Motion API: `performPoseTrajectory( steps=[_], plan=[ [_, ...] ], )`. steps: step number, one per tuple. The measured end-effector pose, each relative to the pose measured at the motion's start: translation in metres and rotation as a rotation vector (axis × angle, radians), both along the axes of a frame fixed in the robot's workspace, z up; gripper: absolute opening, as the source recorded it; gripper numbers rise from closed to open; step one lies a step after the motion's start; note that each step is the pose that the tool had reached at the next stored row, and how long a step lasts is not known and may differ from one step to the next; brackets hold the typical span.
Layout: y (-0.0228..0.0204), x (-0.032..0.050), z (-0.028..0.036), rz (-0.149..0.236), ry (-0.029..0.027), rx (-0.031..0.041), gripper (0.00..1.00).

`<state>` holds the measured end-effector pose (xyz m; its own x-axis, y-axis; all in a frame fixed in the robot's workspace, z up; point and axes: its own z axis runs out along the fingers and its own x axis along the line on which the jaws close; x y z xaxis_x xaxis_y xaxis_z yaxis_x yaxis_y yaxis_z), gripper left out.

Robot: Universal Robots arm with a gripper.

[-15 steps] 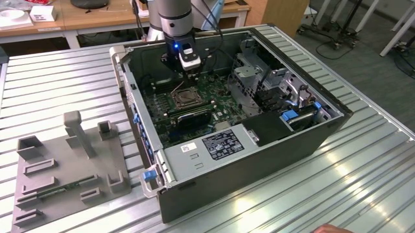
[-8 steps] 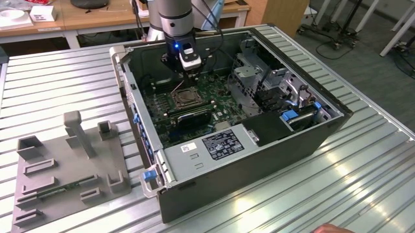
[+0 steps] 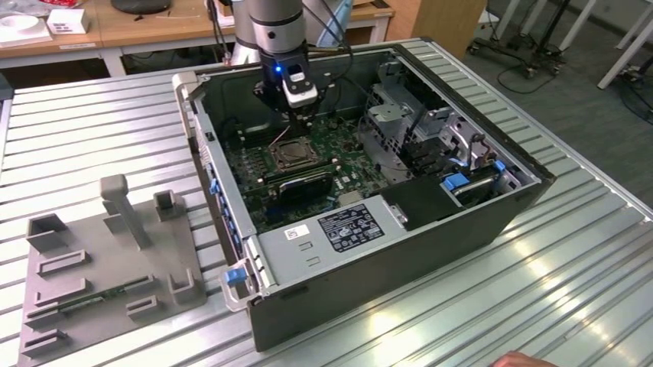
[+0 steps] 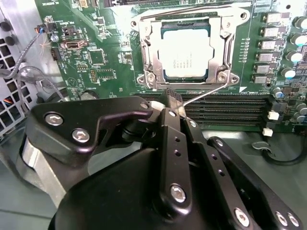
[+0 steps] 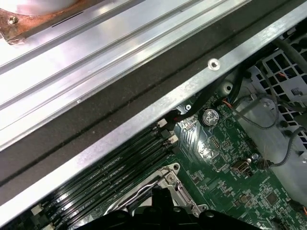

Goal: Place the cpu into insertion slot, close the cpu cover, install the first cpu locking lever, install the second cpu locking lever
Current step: 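Install the first cpu locking lever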

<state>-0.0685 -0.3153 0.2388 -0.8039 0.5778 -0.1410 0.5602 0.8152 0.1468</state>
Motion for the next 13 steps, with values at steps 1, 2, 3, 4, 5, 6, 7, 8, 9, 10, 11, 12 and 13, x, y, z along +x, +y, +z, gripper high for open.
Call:
performPoseTrajectory(
  steps=[1, 2, 3, 4, 5, 6, 7, 8, 9, 10, 11, 12, 13],
  plan=[
    [0.0, 0.0, 0.0009, 0.0, 0.0001, -0.0016, 0.11],
    [-0.0001, 0.0001, 0.0015, 0.0, 0.0, -0.0033, 0.11],
    [-0.0001, 0.0001, 0.0019, 0.0, 0.0, -0.005, 0.11],
    [-0.0001, 0.0001, 0.0021, 0.0, -0.0001, -0.0061, 0.11],
    [-0.0002, -0.0001, 0.0022, 0.0, 0.0, -0.0063, 0.11],
    [-0.0005, -0.0009, 0.0023, 0.0, -0.0001, -0.0066, 0.11],
    [-0.0008, -0.0027, 0.0023, 0.0, -0.0008, -0.0068, 0.11],
    [-0.0009, -0.005, 0.0022, 0.0, -0.0015, -0.0066, 0.11],
    [-0.001, -0.0078, 0.0022, 0.0, -0.0018, -0.0066, 0.11],
    [-0.001, -0.0101, 0.002, -0.001, -0.002, -0.0066, 0.11],
    [-0.0009, -0.0113, 0.0016, -0.001, -0.0022, -0.0065, 0.11],
    [-0.001, -0.0118, 0.0012, -0.001, -0.0022, -0.0045, 0.11],
    [-0.0012, -0.012, 0.001, 0.0, -0.003, 0.0058, 0.11]
  ],
)
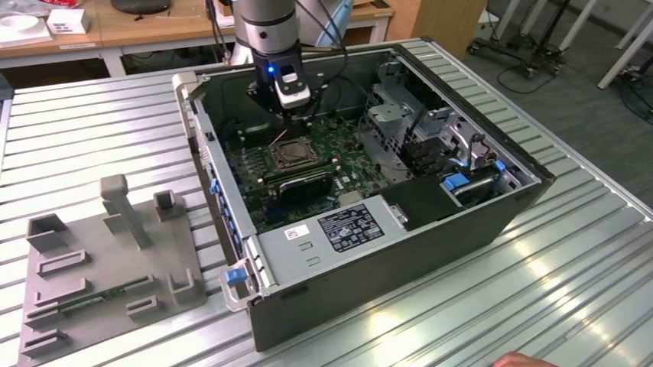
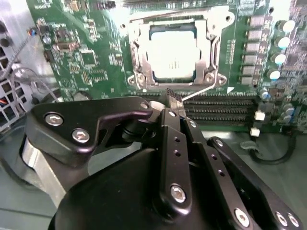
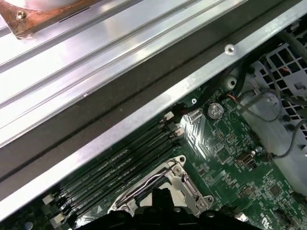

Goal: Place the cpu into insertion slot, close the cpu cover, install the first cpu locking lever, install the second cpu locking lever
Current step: 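Install the first cpu locking lever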

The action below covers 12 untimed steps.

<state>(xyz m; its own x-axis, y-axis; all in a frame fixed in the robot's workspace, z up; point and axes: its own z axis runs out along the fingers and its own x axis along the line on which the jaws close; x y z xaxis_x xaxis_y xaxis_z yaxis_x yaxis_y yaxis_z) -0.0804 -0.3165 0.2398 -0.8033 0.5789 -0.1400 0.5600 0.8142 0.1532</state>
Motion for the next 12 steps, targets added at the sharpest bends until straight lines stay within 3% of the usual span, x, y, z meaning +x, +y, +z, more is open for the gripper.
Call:
performPoseTrajectory(
  steps=[3, 4, 7, 12],
  plan=[
    [-0.0014, -0.0001, -0.0006, 0.0, -0.0016, 0.0394, 0.11],
    [-0.0021, -0.0002, -0.0012, 0.0, -0.0018, 0.0466, 0.11],
    [-0.0033, -0.0003, -0.0039, 0.0, -0.0021, 0.0522, 0.11],
    [-0.0035, -0.0003, -0.0044, 0.0, -0.0019, 0.0534, 0.11]
  ],
)
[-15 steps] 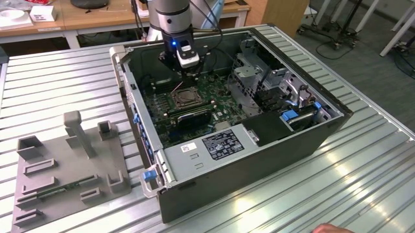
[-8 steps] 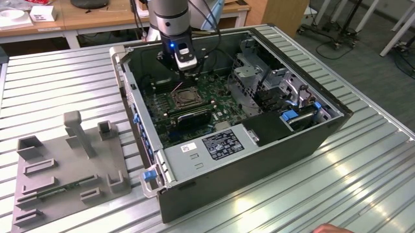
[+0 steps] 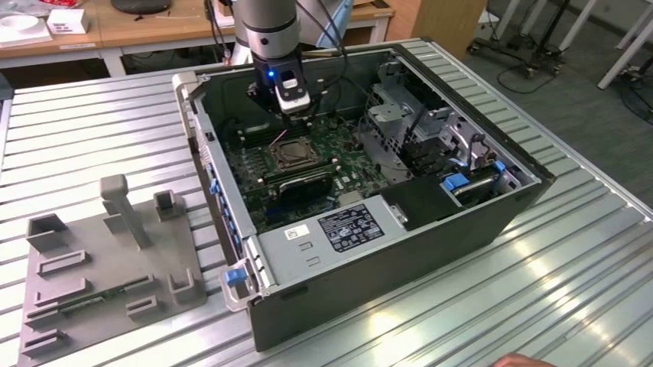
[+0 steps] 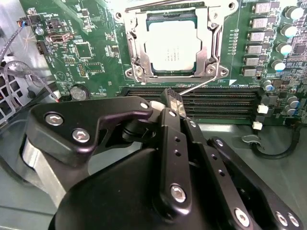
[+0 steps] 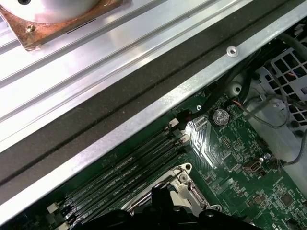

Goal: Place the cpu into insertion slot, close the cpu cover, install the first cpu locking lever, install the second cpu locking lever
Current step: 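Install the first cpu locking lever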

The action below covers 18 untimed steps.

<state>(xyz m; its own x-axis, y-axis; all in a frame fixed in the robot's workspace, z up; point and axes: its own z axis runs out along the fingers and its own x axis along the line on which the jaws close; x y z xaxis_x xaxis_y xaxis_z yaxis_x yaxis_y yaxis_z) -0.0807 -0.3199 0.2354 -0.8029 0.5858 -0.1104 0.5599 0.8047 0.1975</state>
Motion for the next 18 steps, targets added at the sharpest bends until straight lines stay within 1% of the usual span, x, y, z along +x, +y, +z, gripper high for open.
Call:
performPoseTrajectory(
  steps=[10, 11, 13, 16, 17, 18],
  plan=[
    [0.0, 0.0, -0.0021, 0.0, 0.0001, 0.0002, 0.11],
    [-0.0001, 0.0, -0.0022, 0.0, 0.0001, 0.0015, 0.11],
    [-0.0001, -0.0002, -0.0024, 0.0, -0.0007, 0.0088, 0.11],
    [0.0, -0.0008, -0.003, 0.0, -0.001, 0.011, 0.11],
    [-0.0001, -0.001, -0.0032, 0.0, -0.0011, 0.0141, 0.11],
    [-0.0001, -0.0013, -0.0033, 0.0, -0.0016, 0.0199, 0.11]
  ],
)
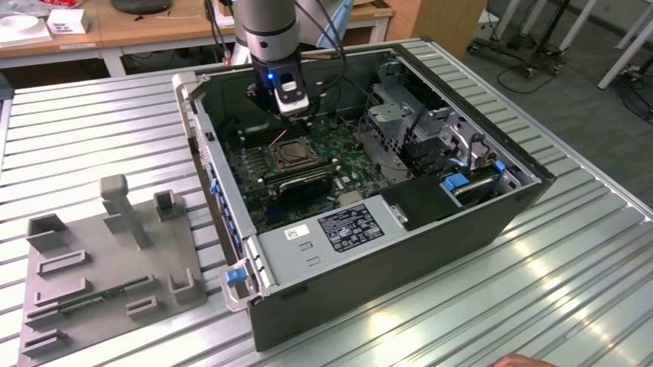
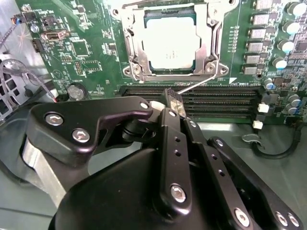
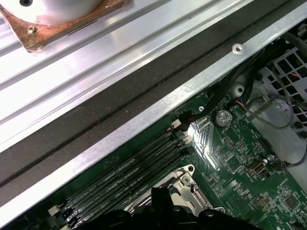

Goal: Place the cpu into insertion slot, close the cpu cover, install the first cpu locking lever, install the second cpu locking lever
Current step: 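Install the first cpu locking lever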

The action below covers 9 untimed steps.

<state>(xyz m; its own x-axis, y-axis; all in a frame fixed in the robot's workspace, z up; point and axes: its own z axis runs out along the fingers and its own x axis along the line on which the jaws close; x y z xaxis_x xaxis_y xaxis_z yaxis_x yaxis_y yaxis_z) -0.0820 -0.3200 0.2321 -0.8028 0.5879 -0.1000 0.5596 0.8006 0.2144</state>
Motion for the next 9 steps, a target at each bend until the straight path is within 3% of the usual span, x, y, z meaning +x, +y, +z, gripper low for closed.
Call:
performPoseTrajectory(
  steps=[5, 9],
  plan=[
    [0.0, -0.0016, -0.0008, 0.0, -0.0032, 0.0208, 0.11],
    [0.0, -0.0037, -0.0027, 0.0, -0.0062, 0.0328, 0.11]
  ],
)
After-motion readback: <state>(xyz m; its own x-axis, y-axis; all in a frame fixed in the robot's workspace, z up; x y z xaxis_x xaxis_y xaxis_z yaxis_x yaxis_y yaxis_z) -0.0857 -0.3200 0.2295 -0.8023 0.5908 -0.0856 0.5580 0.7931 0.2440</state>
